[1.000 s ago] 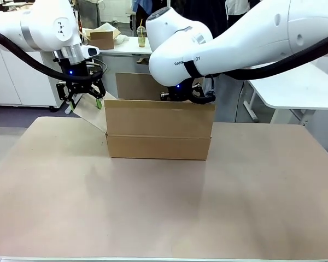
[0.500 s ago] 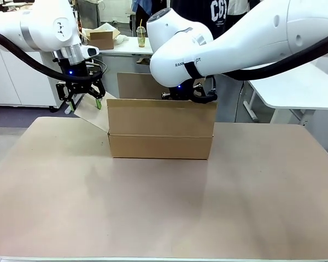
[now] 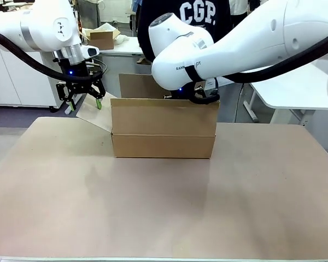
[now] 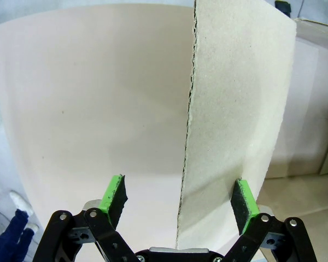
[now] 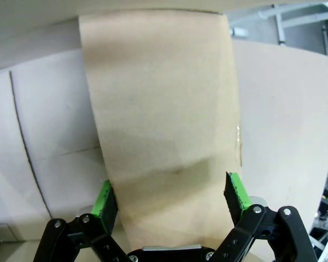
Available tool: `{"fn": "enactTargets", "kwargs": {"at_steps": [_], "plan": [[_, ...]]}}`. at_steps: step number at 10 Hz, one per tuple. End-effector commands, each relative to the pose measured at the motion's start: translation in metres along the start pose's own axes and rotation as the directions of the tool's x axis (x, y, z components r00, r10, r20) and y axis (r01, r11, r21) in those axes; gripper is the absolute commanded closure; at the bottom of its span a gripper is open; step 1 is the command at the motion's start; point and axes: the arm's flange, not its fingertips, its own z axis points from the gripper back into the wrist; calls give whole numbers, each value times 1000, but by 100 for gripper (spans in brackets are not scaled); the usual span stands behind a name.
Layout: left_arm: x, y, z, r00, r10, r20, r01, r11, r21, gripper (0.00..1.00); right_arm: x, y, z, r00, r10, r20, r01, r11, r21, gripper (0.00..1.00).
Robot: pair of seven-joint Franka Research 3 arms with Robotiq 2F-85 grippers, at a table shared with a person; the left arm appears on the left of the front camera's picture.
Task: Pack the gift set into the box.
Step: Place both hands on the side flaps of the Package Box and spread them outward.
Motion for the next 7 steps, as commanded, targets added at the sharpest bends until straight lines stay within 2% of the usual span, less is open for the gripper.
{"fn": "enactTargets", "kwargs": {"at_steps": [1, 7], "plan": [[0, 1, 1, 1000, 15, 9, -15, 1000, 18, 0, 1, -4, -14, 999, -40, 4, 40, 999, -16, 0], [0, 1, 1, 1000, 15, 9, -15, 1000, 18, 0, 1, -4, -20, 997, -22, -67, 20, 999, -27, 0]]}}
